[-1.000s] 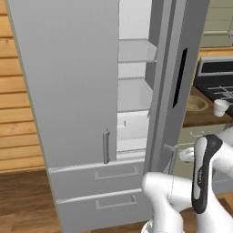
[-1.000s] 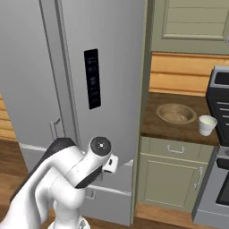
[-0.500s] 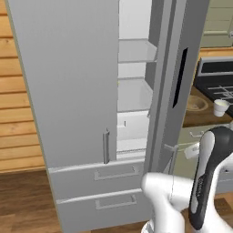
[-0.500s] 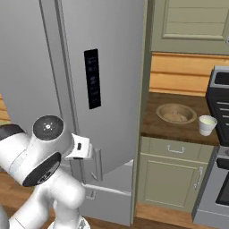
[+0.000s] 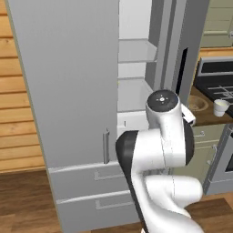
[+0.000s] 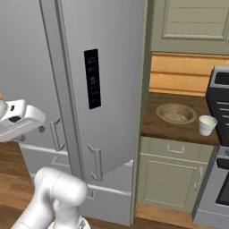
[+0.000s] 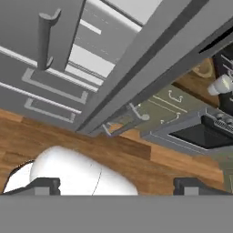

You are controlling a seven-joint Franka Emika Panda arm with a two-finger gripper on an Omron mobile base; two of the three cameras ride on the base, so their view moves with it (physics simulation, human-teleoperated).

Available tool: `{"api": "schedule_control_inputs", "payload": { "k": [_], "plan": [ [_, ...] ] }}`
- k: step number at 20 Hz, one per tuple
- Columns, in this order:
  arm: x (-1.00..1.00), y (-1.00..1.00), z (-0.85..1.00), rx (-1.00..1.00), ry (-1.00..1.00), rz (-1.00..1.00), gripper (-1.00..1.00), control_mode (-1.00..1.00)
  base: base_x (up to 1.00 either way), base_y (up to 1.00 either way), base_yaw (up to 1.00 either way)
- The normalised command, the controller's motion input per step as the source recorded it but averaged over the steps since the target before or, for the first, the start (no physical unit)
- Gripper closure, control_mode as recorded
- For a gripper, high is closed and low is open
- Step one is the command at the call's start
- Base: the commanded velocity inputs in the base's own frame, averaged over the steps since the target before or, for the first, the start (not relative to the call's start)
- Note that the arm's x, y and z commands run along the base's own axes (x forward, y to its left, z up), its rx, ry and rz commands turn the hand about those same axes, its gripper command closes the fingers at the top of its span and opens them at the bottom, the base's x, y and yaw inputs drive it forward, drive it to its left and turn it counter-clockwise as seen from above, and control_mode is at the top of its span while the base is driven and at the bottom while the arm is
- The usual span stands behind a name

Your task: Grab a lemon wedge from the fridge and one ice cube from the ice bowl, and put them in the glass of lemonade.

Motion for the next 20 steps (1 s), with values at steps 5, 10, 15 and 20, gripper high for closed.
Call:
{"api": "schedule_control_inputs", "payload": {
  "k": [5,10,15,20],
  "plan": [
    [1.0,0.46,-0.11,-0.31,0.03,-0.27,-1.0,-1.0,0.0,0.0,0.0],
    [1.0,0.09,-0.08,-0.15,-0.01,-0.24,-1.0,-1.0,0.0,0.0,0.0],
    [0.67,0.05,-0.01,-0.14,0.0,-0.16,-1.0,-1.0,0.0,0.0,0.0],
    [0.66,-0.06,-0.22,-0.12,-0.06,-0.1,-1.0,-1.0,0.0,0.0,0.0]
  ]
}}
